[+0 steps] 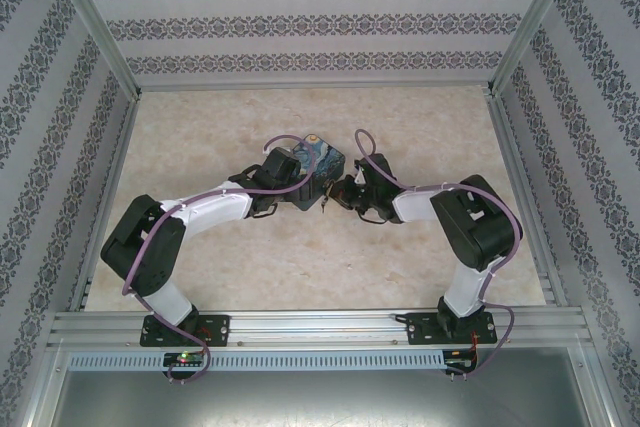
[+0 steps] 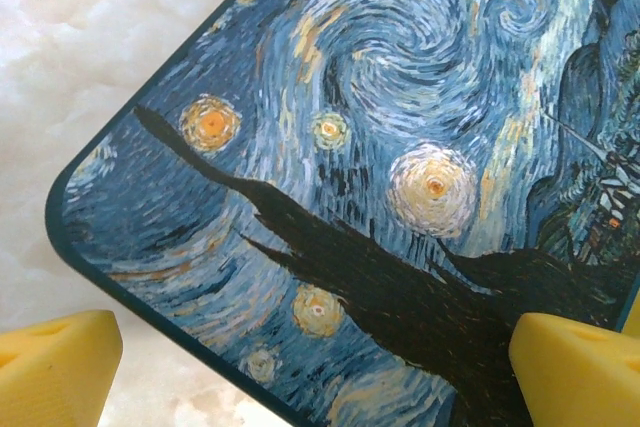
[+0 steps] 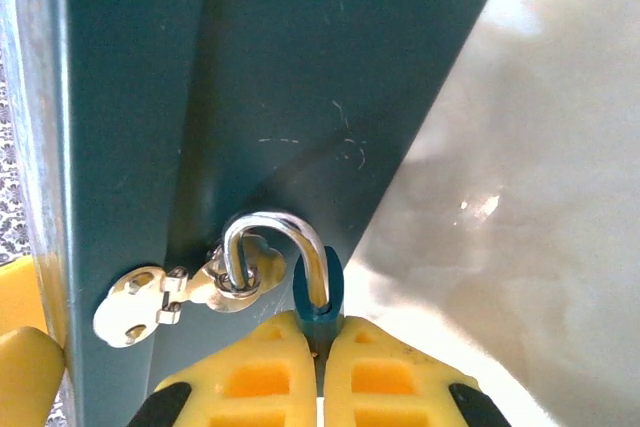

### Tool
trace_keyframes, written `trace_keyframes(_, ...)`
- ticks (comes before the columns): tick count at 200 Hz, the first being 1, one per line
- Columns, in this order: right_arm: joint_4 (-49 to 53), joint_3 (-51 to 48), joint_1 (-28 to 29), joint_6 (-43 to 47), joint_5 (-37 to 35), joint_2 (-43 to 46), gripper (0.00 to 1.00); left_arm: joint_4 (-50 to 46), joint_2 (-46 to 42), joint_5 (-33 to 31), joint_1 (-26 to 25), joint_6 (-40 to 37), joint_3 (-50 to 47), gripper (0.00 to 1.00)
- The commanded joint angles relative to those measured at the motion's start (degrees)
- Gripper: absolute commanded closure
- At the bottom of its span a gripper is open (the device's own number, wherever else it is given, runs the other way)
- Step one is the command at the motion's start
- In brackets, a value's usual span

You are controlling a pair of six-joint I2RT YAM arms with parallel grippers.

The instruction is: Unlock a padlock with a key

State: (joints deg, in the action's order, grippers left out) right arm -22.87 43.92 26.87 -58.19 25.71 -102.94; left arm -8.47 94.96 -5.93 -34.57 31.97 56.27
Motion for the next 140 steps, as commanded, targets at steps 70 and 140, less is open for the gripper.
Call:
trace_keyframes(70, 19.98, 12.74, -2.96, 10.32, 2.45, -2.43, 1.00, -13.05, 5.24, 1.62, -0.96, -1.74, -1.53, 0.00)
trace_keyframes(140, 17.93, 4.38, -6.33, 9.73, 3.02, 6.71, 1.00, -17.34, 5.41, 0.84, -0.88, -3.03, 5.38, 0.00)
